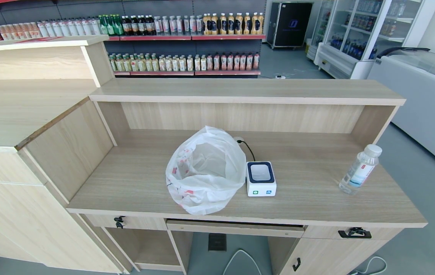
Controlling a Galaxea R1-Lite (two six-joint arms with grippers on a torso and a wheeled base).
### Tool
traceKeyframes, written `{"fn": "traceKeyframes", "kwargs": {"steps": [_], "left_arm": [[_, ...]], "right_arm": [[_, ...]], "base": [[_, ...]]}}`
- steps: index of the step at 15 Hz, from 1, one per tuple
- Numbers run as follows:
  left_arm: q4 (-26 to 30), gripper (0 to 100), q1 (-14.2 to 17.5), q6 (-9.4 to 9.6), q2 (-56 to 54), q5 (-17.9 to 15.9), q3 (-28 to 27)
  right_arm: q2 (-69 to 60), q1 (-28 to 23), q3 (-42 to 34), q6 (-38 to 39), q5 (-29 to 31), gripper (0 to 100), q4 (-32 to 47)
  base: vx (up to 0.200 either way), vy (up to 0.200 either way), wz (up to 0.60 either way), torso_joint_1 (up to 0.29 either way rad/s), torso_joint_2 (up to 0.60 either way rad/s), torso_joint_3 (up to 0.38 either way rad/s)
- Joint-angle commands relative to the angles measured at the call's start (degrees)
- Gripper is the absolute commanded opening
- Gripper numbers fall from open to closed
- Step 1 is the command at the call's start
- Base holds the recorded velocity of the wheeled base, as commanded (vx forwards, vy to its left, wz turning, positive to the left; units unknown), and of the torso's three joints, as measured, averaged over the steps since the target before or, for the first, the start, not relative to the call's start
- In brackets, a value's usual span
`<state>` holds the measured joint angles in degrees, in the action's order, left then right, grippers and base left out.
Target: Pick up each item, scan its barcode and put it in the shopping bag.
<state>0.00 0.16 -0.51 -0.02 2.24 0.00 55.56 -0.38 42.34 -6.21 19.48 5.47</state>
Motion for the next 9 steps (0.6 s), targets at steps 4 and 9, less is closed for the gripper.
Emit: {"fn": "traceKeyframes", "kwargs": {"steps": [4, 9], "left_arm": [[0.0, 100, 0.02, -0.02, 0.02, 0.04, 0.0], [0.0, 100, 0.02, -0.02, 0.02, 0.04, 0.0]], "right_arm": [[-0.37, -0.85, -1.38, 1.81, -6.21, 0, -7.67], [3.23, -5.51, 0.2, 8.84, -25.46, 0, -13.74]], "base": [[0.0, 0.0, 0.45, 0.001, 0.0, 0.002], [0.0, 0.0, 0.36, 0.003, 0.0, 0.003]]}}
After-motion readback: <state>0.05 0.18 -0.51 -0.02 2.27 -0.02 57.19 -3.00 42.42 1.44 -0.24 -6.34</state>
